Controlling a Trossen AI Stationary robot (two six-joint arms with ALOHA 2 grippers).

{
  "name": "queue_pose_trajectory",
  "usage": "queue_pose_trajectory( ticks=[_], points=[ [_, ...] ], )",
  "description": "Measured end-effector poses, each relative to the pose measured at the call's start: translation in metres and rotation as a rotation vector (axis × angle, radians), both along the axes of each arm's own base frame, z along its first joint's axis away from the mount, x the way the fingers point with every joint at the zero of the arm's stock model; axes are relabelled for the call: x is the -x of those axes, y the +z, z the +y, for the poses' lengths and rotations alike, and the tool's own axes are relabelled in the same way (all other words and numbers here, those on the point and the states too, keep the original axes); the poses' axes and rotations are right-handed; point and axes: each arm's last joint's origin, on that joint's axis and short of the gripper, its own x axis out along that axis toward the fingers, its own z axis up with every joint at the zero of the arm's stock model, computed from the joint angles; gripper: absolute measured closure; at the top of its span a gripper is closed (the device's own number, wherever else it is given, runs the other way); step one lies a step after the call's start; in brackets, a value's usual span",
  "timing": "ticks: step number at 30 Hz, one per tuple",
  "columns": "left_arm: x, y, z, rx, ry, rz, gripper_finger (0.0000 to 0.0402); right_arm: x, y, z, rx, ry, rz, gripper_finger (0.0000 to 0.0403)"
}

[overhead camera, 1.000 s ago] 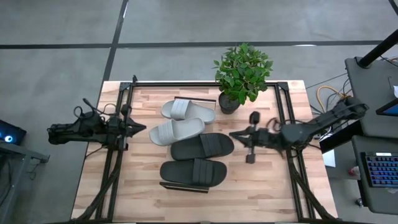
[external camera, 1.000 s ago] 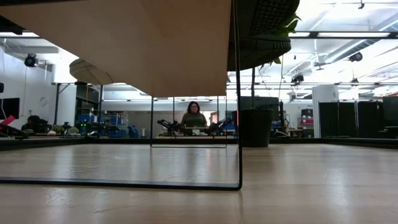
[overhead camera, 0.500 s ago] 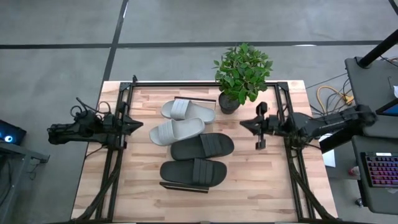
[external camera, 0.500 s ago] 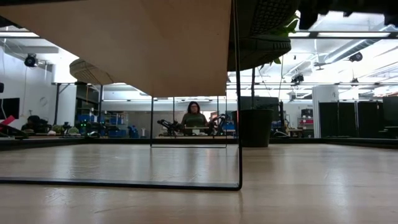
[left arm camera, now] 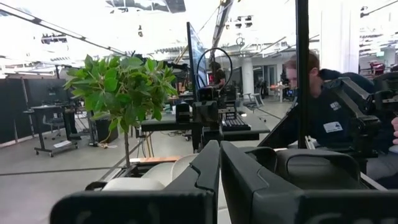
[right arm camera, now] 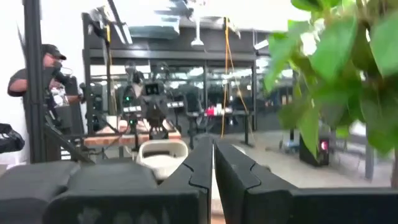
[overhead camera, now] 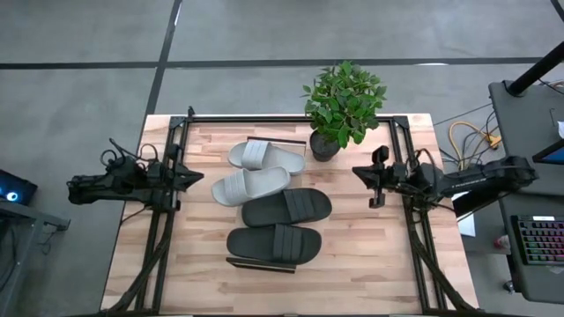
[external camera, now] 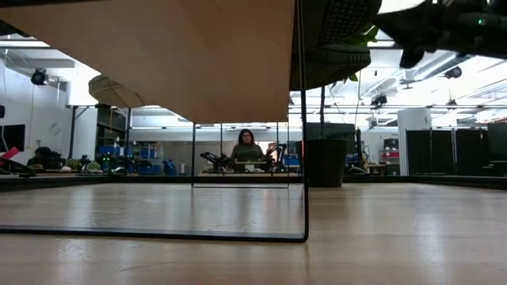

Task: Pick and place slides into the shelf
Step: Return to Home Position

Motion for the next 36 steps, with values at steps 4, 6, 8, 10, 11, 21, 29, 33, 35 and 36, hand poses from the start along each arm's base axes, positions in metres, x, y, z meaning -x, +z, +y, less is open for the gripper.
queue_pose_trajectory(
  ticks=[4, 6, 8, 10, 11, 21, 29, 33, 35, 36],
  points=[
    [-0.002, -0.002, 0.000, -0.001, 0.001, 0.018, 0.0402, 0.000, -0.008, -0.001, -0.046, 0.010, 0.023, 0.0394],
    [-0.003, -0.004, 0.000, -0.001, 0.001, 0.024, 0.0402, 0.001, -0.011, -0.001, -0.044, 0.011, 0.033, 0.0394],
    [-0.004, -0.006, 0.000, -0.001, 0.001, 0.030, 0.0402, 0.001, -0.014, -0.001, -0.040, 0.011, 0.041, 0.0394],
    [-0.005, -0.009, 0.000, -0.002, 0.001, 0.041, 0.0402, 0.001, -0.017, -0.001, -0.045, 0.012, 0.054, 0.0394],
    [-0.005, -0.009, 0.000, -0.002, 0.001, 0.043, 0.0402, 0.001, -0.018, -0.001, -0.055, 0.015, 0.058, 0.0394],
    [-0.006, -0.010, 0.000, 0.000, 0.002, 0.045, 0.0402, -0.001, -0.032, -0.001, -0.083, 0.017, 0.202, 0.0394],
    [-0.006, -0.010, 0.000, 0.006, 0.001, 0.045, 0.0402, 0.000, -0.038, -0.001, -0.020, 0.003, 0.229, 0.0394],
    [-0.006, -0.010, 0.000, 0.007, 0.001, 0.044, 0.0402, 0.001, -0.042, -0.001, -0.017, 0.002, 0.243, 0.0394],
    [-0.005, -0.010, 0.000, 0.007, 0.001, 0.042, 0.0402, 0.001, -0.042, -0.002, 0.005, -0.006, 0.240, 0.0394],
    [-0.005, -0.010, 0.000, 0.007, 0.001, 0.042, 0.0402, 0.001, -0.042, -0.002, 0.008, -0.010, 0.240, 0.0394]
  ],
)
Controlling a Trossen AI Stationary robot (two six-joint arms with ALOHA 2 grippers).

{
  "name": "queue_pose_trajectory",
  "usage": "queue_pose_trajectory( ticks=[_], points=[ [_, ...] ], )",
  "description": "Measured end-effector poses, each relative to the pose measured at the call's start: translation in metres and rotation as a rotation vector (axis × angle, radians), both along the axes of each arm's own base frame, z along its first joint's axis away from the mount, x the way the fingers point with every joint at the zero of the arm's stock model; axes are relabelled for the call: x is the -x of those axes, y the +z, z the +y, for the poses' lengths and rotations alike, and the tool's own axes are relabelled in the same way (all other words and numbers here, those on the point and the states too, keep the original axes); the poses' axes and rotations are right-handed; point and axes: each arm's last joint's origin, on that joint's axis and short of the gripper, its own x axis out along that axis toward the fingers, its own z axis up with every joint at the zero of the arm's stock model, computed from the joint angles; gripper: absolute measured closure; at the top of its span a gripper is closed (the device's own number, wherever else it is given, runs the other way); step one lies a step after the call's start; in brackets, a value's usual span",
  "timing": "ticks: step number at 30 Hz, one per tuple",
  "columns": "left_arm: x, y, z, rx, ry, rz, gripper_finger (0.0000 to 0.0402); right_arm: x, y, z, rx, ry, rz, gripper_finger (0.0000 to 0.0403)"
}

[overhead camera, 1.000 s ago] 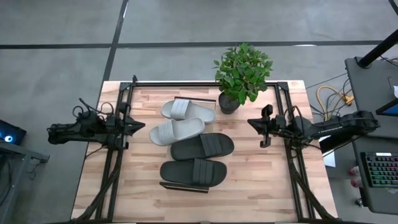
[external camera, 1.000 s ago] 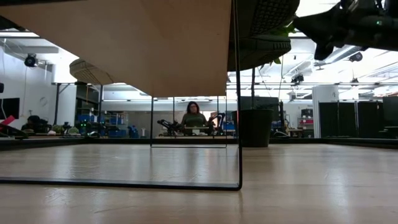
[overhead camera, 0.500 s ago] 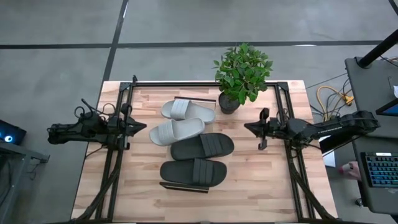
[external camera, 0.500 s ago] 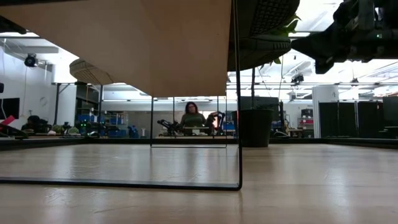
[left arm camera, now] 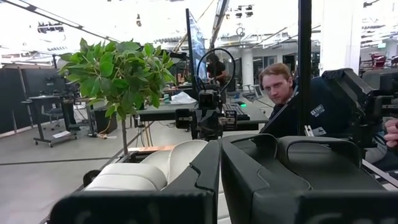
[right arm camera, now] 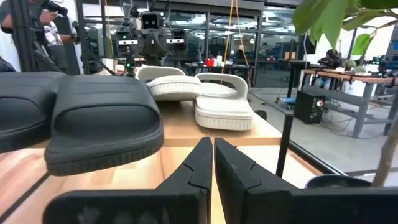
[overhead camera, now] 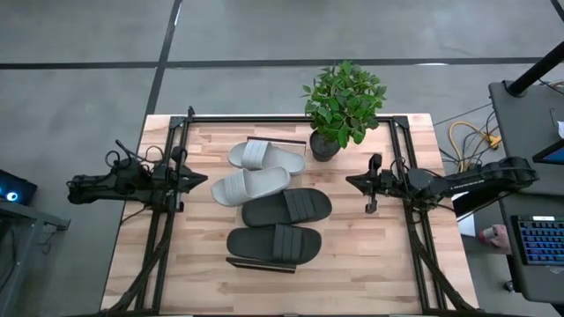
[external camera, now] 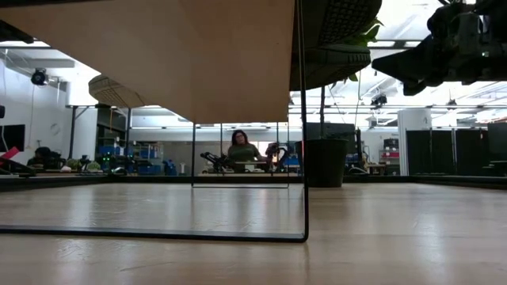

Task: Pick and place slides into the shelf
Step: Return to Home Position

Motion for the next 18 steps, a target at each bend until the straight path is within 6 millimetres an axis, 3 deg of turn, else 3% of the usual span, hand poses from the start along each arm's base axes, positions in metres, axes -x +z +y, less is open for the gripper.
queue_pose_trajectory(
  ticks=[18],
  points=[
    [0.000, 0.000, 0.000, 0.000, 0.001, 0.000, 0.0402, 0.020, 0.016, -0.005, 0.087, -0.067, -0.115, 0.0394]
  ],
)
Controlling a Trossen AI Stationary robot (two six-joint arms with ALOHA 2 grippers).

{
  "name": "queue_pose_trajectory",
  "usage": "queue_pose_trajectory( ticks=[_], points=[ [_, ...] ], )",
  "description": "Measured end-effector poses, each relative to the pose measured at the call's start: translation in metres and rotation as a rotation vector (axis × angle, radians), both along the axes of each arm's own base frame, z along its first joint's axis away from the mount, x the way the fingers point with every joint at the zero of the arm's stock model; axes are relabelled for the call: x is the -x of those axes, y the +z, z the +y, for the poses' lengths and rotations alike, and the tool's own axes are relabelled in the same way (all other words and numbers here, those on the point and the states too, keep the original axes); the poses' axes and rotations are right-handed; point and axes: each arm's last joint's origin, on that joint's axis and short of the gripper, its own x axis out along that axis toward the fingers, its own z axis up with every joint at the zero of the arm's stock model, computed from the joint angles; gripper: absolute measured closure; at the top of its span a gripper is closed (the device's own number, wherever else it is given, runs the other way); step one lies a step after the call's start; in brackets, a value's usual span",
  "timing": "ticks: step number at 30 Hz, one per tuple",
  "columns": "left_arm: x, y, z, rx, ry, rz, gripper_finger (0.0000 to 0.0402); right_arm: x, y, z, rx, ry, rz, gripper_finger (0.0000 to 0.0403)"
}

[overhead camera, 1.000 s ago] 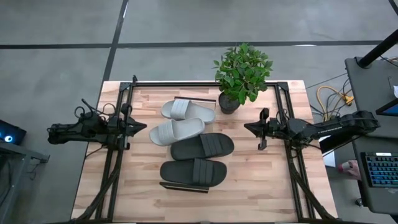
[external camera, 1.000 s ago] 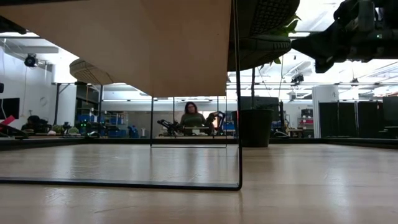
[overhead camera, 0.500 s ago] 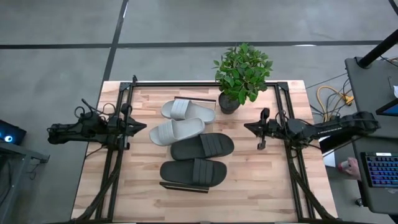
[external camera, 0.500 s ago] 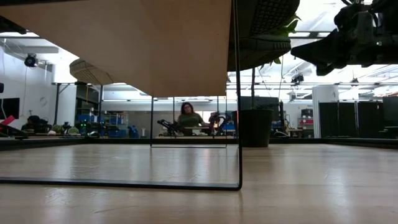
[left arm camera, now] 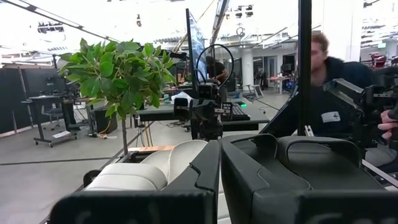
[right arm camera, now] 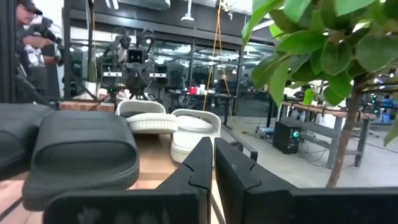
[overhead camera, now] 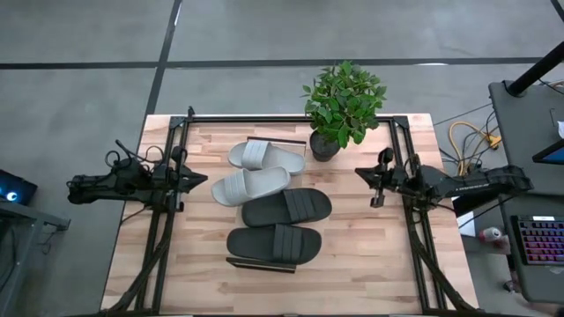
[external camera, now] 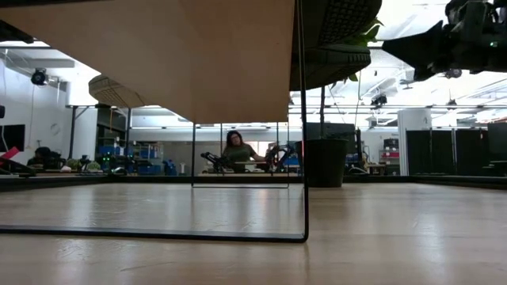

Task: Pick and place slides into the shelf
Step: Return to Home Position

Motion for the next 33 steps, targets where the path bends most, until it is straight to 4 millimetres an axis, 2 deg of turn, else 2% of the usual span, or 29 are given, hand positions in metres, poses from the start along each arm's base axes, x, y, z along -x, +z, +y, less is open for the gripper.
queue_pose_trajectory(
  ticks=[8, 13, 20, 33],
  points=[
    [0.000, 0.000, 0.000, 0.000, 0.000, 0.000, 0.0402, 0.012, -0.008, 0.002, -0.130, 0.054, 0.051, 0.0394],
    [0.000, 0.000, 0.000, 0.000, 0.000, 0.001, 0.0402, 0.016, -0.010, 0.002, -0.125, 0.063, 0.056, 0.0394],
    [0.000, 0.000, 0.000, 0.000, 0.000, 0.002, 0.0402, 0.016, -0.023, 0.004, -0.216, 0.144, 0.175, 0.0394],
    [0.000, 0.000, 0.000, 0.000, -0.001, 0.001, 0.0402, 0.015, -0.025, 0.004, -0.170, 0.123, 0.211, 0.0394]
  ],
)
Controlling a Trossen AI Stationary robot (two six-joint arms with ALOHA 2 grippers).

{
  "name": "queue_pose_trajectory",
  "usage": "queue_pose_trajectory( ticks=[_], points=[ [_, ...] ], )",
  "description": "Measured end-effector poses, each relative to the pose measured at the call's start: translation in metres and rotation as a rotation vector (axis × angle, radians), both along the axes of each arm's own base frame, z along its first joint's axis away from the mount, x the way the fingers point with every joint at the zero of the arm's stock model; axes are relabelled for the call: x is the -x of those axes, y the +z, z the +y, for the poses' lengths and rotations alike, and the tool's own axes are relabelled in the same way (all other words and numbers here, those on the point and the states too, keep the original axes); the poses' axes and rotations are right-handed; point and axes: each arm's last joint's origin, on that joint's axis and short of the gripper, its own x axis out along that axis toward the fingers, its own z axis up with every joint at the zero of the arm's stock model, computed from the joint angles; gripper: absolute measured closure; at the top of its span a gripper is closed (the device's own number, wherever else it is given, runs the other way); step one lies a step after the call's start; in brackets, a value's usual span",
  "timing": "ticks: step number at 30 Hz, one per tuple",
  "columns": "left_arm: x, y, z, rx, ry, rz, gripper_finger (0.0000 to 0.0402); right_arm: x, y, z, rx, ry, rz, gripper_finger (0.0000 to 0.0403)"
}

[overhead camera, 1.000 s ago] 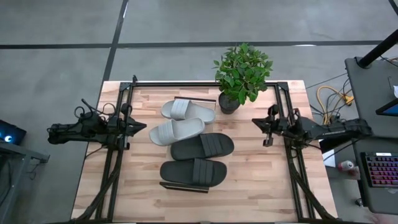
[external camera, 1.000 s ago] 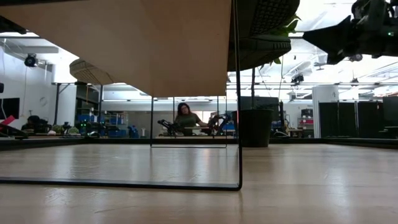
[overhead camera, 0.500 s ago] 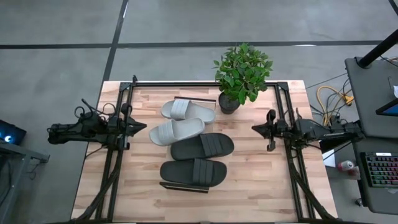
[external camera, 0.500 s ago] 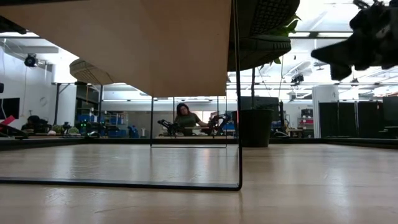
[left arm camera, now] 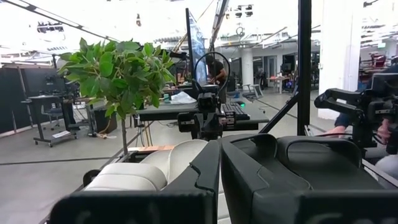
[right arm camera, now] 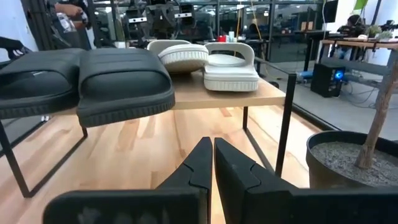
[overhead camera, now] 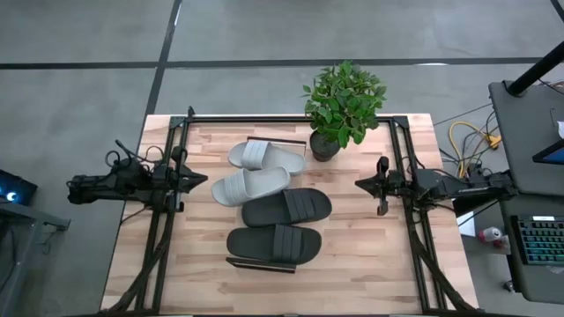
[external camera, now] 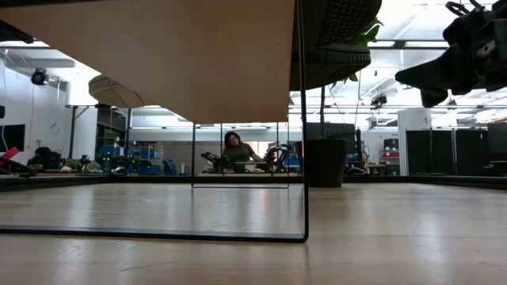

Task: Pick and place slides into the shelf
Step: Return to Home Position

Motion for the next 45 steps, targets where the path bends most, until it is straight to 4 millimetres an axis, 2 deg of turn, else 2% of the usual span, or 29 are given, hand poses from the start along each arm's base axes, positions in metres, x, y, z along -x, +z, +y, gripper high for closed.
queue_pose_trajectory(
  ticks=[10, 45],
  points=[
    [0.0001, -0.0001, 0.0000, 0.000, 0.000, 0.001, 0.0402, -0.0009, -0.0012, 0.0001, -0.098, -0.003, 0.002, 0.0394],
    [0.0001, 0.0000, 0.0001, 0.000, 0.001, -0.001, 0.0402, -0.0009, -0.0012, 0.0001, -0.101, -0.003, 0.002, 0.0394]
  ],
)
